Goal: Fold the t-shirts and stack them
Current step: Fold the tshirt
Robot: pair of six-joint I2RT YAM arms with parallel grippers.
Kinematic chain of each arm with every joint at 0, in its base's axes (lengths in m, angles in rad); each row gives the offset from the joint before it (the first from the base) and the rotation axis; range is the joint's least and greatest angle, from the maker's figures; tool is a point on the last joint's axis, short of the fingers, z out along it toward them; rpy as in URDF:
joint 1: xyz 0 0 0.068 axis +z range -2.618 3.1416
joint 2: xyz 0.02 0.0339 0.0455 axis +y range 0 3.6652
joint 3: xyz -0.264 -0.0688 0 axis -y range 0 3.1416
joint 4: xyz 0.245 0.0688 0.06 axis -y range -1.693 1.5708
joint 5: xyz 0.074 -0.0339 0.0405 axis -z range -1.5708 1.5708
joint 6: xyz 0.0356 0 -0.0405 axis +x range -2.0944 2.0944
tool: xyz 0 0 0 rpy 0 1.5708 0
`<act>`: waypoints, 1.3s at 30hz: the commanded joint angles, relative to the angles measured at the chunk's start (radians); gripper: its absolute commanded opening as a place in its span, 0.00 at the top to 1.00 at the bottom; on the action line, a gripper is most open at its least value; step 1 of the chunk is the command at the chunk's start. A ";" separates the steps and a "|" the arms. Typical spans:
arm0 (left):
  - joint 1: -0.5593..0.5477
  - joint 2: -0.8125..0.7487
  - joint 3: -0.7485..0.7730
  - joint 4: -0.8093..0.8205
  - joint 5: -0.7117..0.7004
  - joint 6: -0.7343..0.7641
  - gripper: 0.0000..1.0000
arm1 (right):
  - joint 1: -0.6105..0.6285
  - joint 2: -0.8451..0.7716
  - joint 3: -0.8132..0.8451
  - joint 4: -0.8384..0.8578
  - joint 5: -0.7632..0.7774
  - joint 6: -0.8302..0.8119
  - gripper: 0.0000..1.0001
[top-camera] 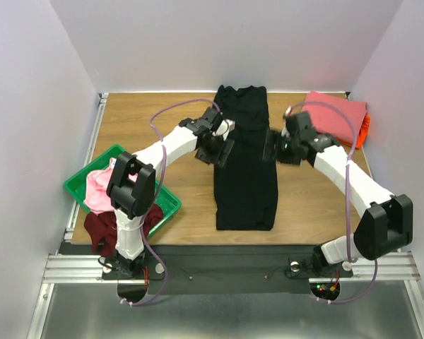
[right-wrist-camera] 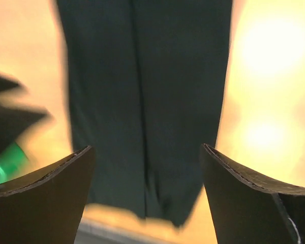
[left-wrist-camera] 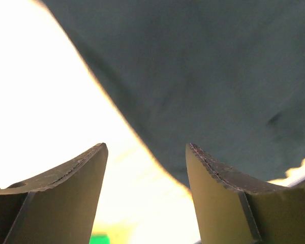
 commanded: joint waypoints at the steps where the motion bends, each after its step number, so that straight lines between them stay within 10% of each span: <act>1: -0.008 -0.123 -0.062 -0.110 -0.008 -0.030 0.26 | 0.060 -0.078 -0.137 -0.249 0.006 0.079 0.14; 13: -0.011 -0.244 -0.285 -0.074 0.046 -0.071 0.27 | 0.163 -0.145 -0.257 -0.453 -0.008 0.195 0.23; 39: -0.049 -0.169 -0.306 -0.124 0.121 -0.159 0.28 | 0.208 0.011 -0.446 -0.128 0.001 0.253 0.36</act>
